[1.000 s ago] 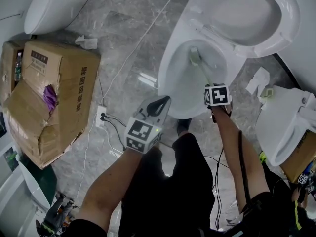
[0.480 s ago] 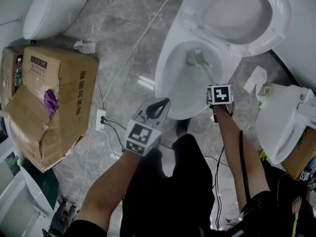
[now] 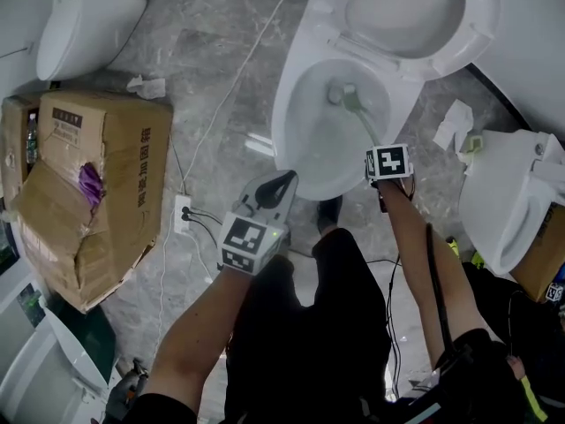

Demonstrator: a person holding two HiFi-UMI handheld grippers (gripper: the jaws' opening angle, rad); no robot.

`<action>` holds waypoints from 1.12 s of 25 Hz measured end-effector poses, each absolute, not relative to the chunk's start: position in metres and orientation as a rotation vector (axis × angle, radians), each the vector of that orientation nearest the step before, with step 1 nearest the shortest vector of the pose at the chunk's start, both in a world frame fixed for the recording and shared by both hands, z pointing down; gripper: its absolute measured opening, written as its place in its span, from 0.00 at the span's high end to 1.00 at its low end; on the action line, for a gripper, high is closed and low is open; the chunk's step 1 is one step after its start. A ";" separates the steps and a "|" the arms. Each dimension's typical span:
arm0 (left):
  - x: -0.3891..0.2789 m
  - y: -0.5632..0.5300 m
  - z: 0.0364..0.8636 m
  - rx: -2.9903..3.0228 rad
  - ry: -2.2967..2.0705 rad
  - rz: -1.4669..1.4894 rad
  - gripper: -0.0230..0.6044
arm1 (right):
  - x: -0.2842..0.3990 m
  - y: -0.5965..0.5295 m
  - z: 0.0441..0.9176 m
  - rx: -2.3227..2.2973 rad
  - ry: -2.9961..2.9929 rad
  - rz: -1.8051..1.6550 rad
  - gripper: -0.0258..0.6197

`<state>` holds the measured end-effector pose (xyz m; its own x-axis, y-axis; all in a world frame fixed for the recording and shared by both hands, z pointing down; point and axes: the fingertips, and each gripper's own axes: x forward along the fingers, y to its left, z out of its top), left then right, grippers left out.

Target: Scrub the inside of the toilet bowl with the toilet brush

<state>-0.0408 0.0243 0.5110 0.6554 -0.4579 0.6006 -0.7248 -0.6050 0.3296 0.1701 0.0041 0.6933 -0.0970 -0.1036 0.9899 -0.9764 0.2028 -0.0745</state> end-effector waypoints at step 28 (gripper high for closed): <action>-0.082 0.078 0.356 2.415 -0.959 0.461 0.95 | 0.113 0.054 0.495 1.193 -1.710 1.010 0.86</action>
